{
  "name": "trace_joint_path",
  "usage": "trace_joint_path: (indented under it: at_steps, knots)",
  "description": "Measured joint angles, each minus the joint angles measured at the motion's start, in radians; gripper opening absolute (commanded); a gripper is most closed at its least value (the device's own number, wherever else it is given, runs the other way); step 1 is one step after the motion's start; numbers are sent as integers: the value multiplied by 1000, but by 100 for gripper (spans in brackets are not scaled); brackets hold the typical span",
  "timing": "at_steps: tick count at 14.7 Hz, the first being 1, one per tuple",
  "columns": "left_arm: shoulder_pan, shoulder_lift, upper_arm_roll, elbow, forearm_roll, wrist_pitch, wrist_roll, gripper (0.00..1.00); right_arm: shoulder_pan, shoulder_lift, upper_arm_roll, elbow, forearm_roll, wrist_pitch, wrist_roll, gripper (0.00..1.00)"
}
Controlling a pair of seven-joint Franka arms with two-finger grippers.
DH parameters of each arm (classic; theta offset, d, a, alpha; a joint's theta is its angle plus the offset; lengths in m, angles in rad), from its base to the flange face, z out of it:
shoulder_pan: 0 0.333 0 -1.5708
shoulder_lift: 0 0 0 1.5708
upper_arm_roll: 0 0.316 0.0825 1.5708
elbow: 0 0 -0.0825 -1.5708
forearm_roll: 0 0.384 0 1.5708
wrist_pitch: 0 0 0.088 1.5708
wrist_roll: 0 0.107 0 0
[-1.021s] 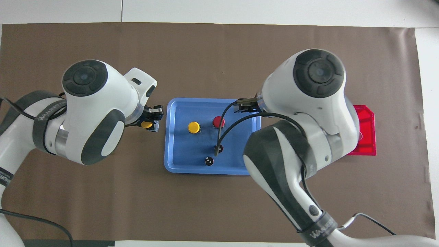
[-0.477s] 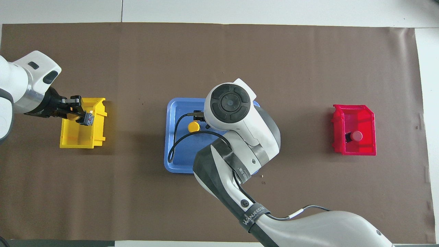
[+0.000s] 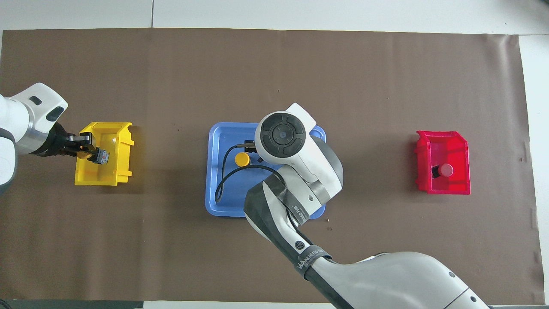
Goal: Sort red and yellow buttons by color
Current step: 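Drop the yellow button in the yellow bin while the right gripper carries red, then release the red button into the red bin while the left gripper reaches the tray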
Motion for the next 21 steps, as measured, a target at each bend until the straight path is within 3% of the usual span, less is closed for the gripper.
trace_joint_path:
  at_steps: [2, 6, 8, 10, 11, 13, 15, 17, 20, 21]
  knots:
    - [8, -1, 0, -43, 1, 48, 5, 2, 0, 0, 0, -21, 0, 18, 0, 60]
    - [32, -1, 0, -121, 2, 150, 24, 2, 0, 0, 0, -30, -1, 23, 0, 10]
    - [32, -1, 0, -161, 3, 196, 25, 2, -1, -3, 0, -18, -1, 6, 0, 9]
    - [32, -1, -1, -194, 3, 224, 26, 6, -9, -14, -7, 55, -2, -116, -7, 9]
    - [32, -1, -1, -203, 3, 231, 26, 13, -26, -27, -12, 99, -3, -196, -42, 9]
    - [32, -1, -1, -210, 4, 238, 26, 49, -114, -104, -17, 117, -5, -328, -208, 9]
    - [32, -1, -1, -211, 4, 239, 28, 59, -275, -221, -21, 34, -4, -377, -448, 9]
    - [32, -1, -1, -211, 4, 240, 28, 60, -441, -316, -24, -76, -2, -378, -672, 9]
    - [32, -1, -1, -201, 5, 240, 28, 63, -592, -366, -23, -196, 0, -316, -883, 9]
    - [32, -1, -1, -188, 5, 238, 28, 79, -619, -367, -23, -222, 0, -277, -930, 9]
